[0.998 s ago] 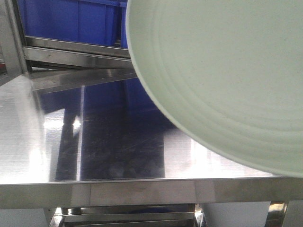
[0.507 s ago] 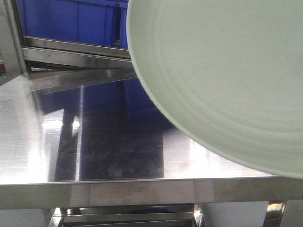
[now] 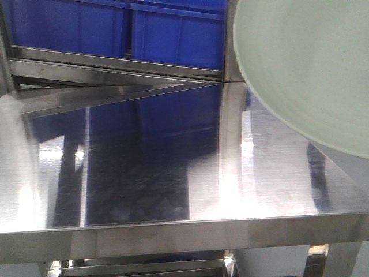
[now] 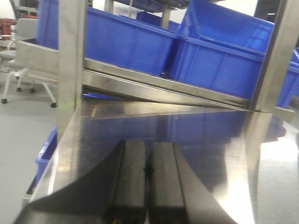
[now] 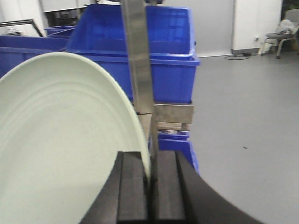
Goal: Place green plate on second shelf with right arm
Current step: 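Raise the plate higher and hold it clear of the table, then drive the base away from the table holding the plate in the right gripper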
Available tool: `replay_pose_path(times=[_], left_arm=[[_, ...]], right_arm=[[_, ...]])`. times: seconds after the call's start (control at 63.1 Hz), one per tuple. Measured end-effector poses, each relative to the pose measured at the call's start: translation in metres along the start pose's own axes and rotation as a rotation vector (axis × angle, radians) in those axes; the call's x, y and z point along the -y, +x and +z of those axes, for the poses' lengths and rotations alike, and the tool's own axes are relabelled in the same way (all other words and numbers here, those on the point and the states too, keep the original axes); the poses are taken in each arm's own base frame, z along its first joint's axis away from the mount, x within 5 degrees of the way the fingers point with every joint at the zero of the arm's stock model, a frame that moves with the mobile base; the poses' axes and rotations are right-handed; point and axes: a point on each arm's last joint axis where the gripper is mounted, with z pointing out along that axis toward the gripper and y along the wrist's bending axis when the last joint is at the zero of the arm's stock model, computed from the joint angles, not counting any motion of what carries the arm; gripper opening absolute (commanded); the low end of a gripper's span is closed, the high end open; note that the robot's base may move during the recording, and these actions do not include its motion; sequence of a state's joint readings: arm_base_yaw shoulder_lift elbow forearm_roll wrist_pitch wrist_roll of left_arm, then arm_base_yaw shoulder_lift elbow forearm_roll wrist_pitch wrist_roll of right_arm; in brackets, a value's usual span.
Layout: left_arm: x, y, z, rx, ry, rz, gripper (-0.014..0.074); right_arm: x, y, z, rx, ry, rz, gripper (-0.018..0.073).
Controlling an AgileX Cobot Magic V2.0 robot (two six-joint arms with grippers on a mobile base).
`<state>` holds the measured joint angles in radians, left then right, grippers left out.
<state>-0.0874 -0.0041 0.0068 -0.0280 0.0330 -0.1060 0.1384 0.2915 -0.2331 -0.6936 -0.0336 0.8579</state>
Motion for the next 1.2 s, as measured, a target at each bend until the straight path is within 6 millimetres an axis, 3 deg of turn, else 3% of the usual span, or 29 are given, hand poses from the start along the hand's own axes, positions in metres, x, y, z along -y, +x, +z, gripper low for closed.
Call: replay_pose_path(times=[1.205], left_arm=[[0.0023, 0.0003, -0.0001, -0.006, 0.042, -0.002, 0.013]], right_arm=[[0.0004, -0.0001, 0.0, 0.001, 0.005, 0.0, 0.0053]])
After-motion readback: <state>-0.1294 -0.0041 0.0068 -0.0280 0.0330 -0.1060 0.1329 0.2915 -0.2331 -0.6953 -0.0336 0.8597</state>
